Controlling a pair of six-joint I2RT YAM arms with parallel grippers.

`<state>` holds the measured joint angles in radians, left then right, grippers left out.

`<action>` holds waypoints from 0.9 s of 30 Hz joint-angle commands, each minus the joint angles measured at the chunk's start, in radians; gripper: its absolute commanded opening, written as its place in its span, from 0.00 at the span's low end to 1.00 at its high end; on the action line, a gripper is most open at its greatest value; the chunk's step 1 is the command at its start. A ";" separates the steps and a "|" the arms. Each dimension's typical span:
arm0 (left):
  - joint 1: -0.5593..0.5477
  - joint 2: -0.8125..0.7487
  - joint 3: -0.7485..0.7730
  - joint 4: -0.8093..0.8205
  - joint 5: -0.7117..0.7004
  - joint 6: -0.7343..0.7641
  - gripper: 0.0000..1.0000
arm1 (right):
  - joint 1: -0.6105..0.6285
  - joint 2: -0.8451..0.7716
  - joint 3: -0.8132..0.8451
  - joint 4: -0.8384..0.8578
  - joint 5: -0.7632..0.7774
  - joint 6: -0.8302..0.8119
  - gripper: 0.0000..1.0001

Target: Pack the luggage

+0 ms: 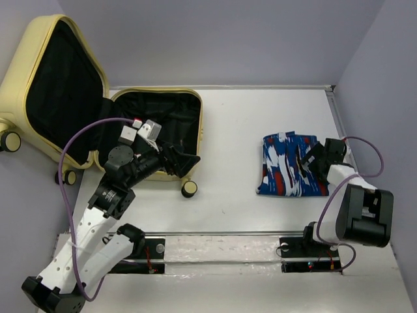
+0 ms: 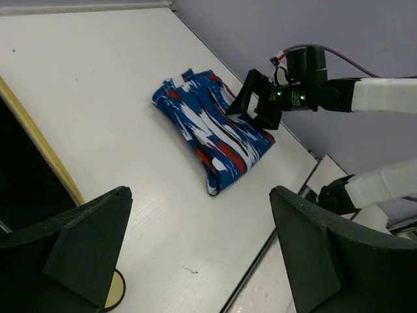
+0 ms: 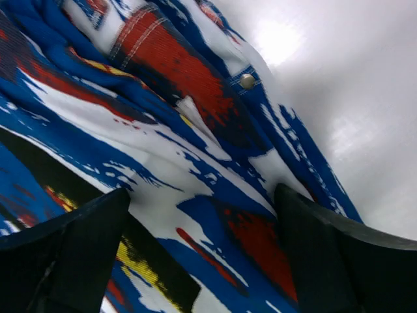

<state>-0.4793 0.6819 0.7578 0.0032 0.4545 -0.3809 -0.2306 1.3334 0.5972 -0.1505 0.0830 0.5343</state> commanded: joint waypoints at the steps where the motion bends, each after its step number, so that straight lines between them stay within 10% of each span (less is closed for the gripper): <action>1: -0.025 0.022 0.032 0.060 0.072 -0.088 0.99 | -0.007 0.105 0.033 0.115 -0.349 0.012 0.94; 13: -0.278 0.425 0.147 0.144 -0.256 -0.133 0.95 | 0.100 0.316 0.178 0.307 -0.484 0.052 0.97; 20: -0.328 0.694 0.210 0.219 -0.419 -0.185 0.95 | 0.100 -0.064 0.043 0.238 -0.116 0.068 1.00; 27: -0.341 0.798 0.285 0.219 -0.491 -0.190 0.95 | 0.068 -0.264 -0.191 0.206 -0.109 0.184 0.98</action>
<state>-0.8127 1.4719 0.9489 0.1463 0.0429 -0.5636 -0.1486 1.1072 0.5091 0.0986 -0.0654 0.6430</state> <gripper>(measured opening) 0.949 0.990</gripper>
